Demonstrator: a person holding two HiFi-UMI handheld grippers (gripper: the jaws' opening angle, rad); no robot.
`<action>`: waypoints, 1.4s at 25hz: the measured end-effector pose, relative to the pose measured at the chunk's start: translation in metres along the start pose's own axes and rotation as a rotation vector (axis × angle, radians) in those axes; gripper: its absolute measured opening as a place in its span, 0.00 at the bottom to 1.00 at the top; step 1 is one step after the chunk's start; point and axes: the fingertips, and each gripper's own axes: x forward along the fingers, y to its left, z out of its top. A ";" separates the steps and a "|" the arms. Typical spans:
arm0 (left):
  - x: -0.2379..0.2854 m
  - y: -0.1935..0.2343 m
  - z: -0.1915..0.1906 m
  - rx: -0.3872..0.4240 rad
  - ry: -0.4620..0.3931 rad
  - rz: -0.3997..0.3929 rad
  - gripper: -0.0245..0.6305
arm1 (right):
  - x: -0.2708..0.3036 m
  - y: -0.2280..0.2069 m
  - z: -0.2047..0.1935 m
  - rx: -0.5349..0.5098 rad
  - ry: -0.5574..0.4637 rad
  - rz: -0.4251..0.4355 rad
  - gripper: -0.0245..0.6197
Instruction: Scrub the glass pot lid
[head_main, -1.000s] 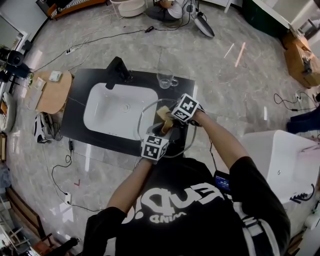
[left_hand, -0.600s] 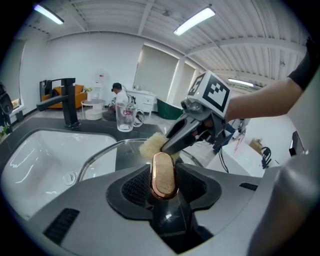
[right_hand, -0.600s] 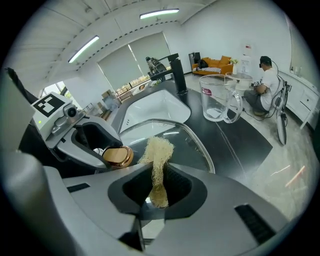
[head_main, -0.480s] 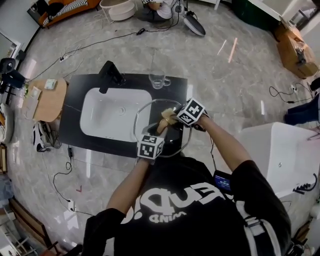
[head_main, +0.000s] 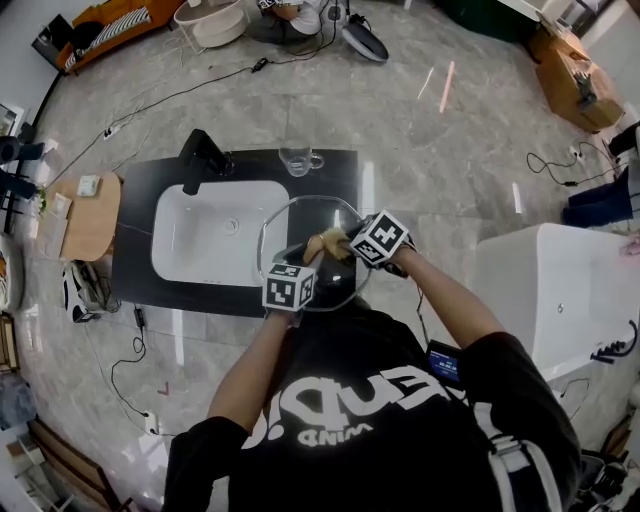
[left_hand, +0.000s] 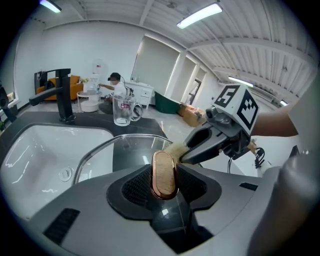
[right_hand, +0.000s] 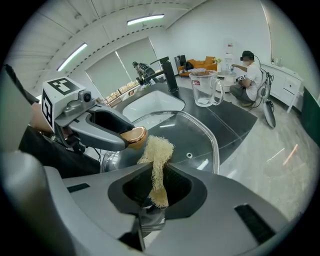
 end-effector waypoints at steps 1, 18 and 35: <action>0.000 0.000 0.000 0.000 0.005 -0.002 0.29 | 0.000 0.004 -0.003 0.009 -0.003 0.000 0.11; 0.001 -0.002 -0.001 0.001 0.084 -0.044 0.29 | 0.001 0.047 -0.025 0.106 -0.060 -0.055 0.11; 0.002 -0.003 -0.001 -0.014 0.111 -0.058 0.30 | 0.017 0.082 -0.015 0.115 -0.061 -0.021 0.11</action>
